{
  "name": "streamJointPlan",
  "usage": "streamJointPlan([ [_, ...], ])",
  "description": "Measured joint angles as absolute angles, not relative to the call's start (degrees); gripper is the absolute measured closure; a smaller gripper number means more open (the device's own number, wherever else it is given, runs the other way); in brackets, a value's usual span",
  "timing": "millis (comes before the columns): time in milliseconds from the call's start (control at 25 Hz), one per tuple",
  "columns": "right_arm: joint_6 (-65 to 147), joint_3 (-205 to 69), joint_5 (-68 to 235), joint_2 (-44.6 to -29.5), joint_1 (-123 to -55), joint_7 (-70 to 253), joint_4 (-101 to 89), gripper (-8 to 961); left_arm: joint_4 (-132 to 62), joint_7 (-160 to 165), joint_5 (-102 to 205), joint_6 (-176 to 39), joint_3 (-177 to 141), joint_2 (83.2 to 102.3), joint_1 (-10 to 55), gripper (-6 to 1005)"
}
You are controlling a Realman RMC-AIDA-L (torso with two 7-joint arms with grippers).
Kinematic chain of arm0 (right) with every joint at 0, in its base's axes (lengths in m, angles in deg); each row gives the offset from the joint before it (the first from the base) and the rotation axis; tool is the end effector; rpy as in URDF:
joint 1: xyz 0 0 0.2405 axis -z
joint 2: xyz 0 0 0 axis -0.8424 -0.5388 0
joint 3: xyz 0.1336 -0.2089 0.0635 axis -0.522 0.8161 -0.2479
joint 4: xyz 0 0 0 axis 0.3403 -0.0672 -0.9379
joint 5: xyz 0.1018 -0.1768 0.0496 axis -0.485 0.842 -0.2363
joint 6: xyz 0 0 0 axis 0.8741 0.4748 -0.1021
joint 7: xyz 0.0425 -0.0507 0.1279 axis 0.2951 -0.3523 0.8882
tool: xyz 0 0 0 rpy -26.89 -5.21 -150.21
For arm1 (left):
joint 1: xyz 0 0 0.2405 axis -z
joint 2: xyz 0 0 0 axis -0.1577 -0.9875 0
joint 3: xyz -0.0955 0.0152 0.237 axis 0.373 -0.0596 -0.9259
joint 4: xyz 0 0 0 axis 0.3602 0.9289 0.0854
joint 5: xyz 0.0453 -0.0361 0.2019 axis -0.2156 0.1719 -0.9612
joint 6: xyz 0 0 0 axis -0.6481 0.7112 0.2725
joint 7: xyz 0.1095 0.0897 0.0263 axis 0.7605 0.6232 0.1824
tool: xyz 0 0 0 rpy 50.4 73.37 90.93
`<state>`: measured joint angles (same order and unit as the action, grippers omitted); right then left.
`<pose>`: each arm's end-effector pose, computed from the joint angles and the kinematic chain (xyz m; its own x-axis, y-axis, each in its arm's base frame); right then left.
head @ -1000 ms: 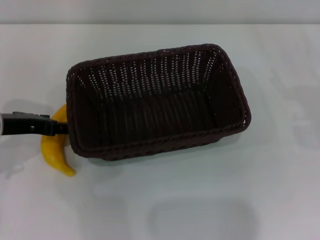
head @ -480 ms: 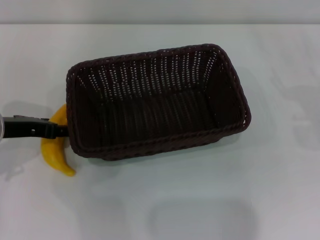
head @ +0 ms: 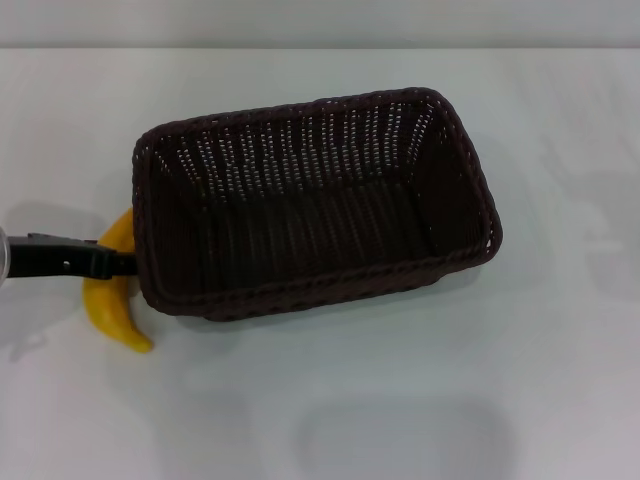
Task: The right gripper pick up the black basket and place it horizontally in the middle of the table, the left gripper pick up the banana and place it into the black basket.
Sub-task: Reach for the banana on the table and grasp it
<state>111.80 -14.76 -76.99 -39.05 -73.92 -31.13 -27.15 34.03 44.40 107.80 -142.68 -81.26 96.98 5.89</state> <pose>0.3584 0.3346 0.0834 0.3277 0.0010 -0.9448 -0.9267 -0.1943 -0.3216 -0.3008 0.3302 0.0273 0.5462 0.7899 0.2787 0.7903 -0.3757 -0.4840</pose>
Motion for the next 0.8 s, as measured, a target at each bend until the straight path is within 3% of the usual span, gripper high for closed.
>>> streamJointPlan([
  [240, 111.8, -14.8, -77.0, -39.05, -73.9, -31.1, -27.2, 83, 33.9, 44.3, 107.6, -142.7, -81.0, 96.91, 5.9, 232],
  [440, 111.8, -14.7, -77.0, -39.05, -73.9, -31.1, -27.2, 84, 33.9, 44.4, 107.6, -142.7, -81.2, 96.87, 5.9, 445],
  [800, 111.8, -14.7, -77.0, -39.05, -73.9, -31.1, -27.2, 84, 34.3, 42.3, 105.5, -142.0, -81.1, 96.9, 5.9, 476],
])
